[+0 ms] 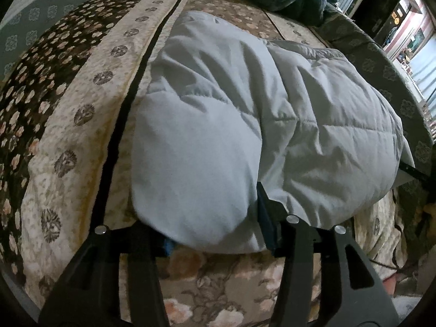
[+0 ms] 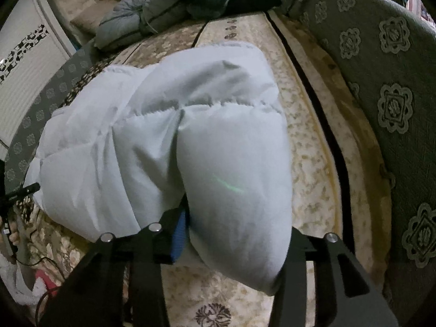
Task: Fold large clothes
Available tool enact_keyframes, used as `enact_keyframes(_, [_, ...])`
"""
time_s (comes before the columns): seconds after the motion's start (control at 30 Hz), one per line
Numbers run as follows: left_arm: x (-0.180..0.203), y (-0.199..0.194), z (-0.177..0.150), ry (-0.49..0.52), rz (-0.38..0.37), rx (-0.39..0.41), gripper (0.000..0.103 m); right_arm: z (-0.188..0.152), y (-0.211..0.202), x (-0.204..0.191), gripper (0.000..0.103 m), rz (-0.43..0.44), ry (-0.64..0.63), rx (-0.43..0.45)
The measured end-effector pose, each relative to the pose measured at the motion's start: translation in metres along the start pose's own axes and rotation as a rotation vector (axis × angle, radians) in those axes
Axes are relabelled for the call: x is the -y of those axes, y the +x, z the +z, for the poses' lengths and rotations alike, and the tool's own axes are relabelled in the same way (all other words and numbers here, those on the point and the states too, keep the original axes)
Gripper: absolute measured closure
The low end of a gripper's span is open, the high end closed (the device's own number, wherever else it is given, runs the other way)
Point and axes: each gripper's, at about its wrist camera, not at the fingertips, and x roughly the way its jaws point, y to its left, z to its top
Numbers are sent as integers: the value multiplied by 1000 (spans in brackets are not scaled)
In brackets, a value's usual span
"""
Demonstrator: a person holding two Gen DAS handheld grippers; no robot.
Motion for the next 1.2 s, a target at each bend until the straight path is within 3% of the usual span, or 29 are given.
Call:
enact_keyframes(0.27, [-8, 5, -4, 10, 1, 7, 41, -3, 6, 2, 51, -34, -42, -46])
enact_keyframes(0.3, [-13, 10, -5, 0, 2, -1, 33, -4, 8, 4, 48, -35, -42, -62])
enact_keyframes(0.37, [-24, 11, -9, -32, -20, -3, 30, -7, 7, 9, 46, -33, -29, -62])
enact_keyframes(0.47, [-29, 2, -13, -21, 1, 21, 30, -14, -1, 15, 30, -92, -29, -35])
enact_keyframes(0.67, [-21, -26, -13, 26, 125, 92, 29, -21, -23, 18, 30, -116, -4, 54])
enact_keyframes(0.77, [-24, -40, -14, -4, 182, 148, 30, -23, -28, 16, 30, -148, -17, 87])
enact_keyframes(0.83, [-34, -36, -13, -52, 210, 144, 31, -24, -25, 16, 36, -178, -25, 95])
enact_keyframes(1.03, [-28, -22, -9, -21, 263, 134, 32, -26, -12, 16, 37, -224, -17, 77])
enact_keyframes(1.2, [-4, -54, -6, -2, 256, 177, 32, -28, -48, 11, 36, -178, 0, 140])
